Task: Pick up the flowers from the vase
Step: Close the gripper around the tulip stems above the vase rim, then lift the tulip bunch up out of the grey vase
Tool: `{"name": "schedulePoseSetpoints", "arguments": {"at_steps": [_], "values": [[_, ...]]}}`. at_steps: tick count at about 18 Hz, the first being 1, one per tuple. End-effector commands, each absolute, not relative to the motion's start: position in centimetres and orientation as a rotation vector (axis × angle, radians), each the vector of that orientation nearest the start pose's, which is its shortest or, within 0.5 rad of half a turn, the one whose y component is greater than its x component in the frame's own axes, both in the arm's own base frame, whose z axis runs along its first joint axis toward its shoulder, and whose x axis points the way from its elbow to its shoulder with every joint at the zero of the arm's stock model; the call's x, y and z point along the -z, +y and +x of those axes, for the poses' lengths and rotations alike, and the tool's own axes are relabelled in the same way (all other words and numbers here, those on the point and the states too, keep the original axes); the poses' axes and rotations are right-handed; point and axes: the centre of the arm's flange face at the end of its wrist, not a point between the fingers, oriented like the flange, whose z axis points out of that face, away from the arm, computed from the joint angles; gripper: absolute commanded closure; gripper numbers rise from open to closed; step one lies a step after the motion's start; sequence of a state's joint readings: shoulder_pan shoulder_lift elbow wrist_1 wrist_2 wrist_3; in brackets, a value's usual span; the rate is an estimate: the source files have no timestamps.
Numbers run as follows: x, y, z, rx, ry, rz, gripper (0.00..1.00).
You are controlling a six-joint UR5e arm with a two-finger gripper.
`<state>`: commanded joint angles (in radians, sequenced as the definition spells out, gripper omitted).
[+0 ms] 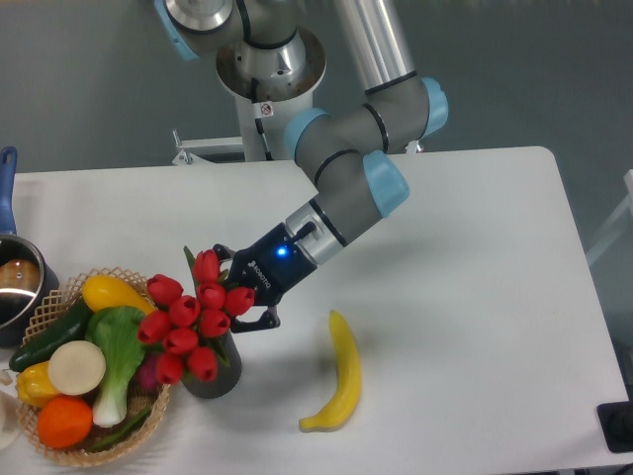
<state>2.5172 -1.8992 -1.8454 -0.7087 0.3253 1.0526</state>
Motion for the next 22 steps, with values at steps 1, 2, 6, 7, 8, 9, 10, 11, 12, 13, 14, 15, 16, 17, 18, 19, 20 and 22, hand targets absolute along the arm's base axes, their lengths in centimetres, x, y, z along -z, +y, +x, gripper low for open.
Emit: {"name": "schedulePoseSetpoints", "arguments": {"at_steps": [1,2,6,7,8,9,10,11,12,13,14,15,16,17,18,19,20,22], "values": [[-34.7,51.3,-32.7,0.532,0.262,-1.900,1.00],[-35.2,51.3,-32.9,0.536,0.245,-1.902,1.00],[-36.8,51.5,-33.5,0.553,0.201,-1.900,1.00],[-37.6,51.5,-33.8,0.563,0.186,-1.888,1.00],[-38.9,51.3,-34.1,0.577,0.157,-1.876,1.00],[-39.6,51.2,-34.5,0.582,0.139,-1.870,1.00],[-40.2,51.3,-34.7,0.586,0.130,-1.865,1.00],[-40.8,51.1,-35.1,0.586,0.124,-1.855,1.00],[-41.5,51.1,-35.2,0.595,0.114,-1.847,1.00],[-42.1,51.1,-35.4,0.608,0.095,-1.841,1.00],[-42.8,50.8,-35.7,0.615,0.075,-1.835,1.00],[-43.3,50.5,-36.0,0.618,0.065,-1.826,1.00],[-43.8,50.0,-36.4,0.615,0.062,-1.812,1.00],[-44.3,49.9,-36.5,0.616,0.066,-1.800,1.00],[-45.0,49.5,-36.8,0.611,0.059,-1.792,1.00],[-45.4,48.9,-37.4,0.607,0.041,-1.788,1.00],[-46.0,48.6,-38.0,0.603,0.034,-1.779,1.00],[-48.1,48.1,-39.1,0.599,0.030,-1.748,1.00]]}}
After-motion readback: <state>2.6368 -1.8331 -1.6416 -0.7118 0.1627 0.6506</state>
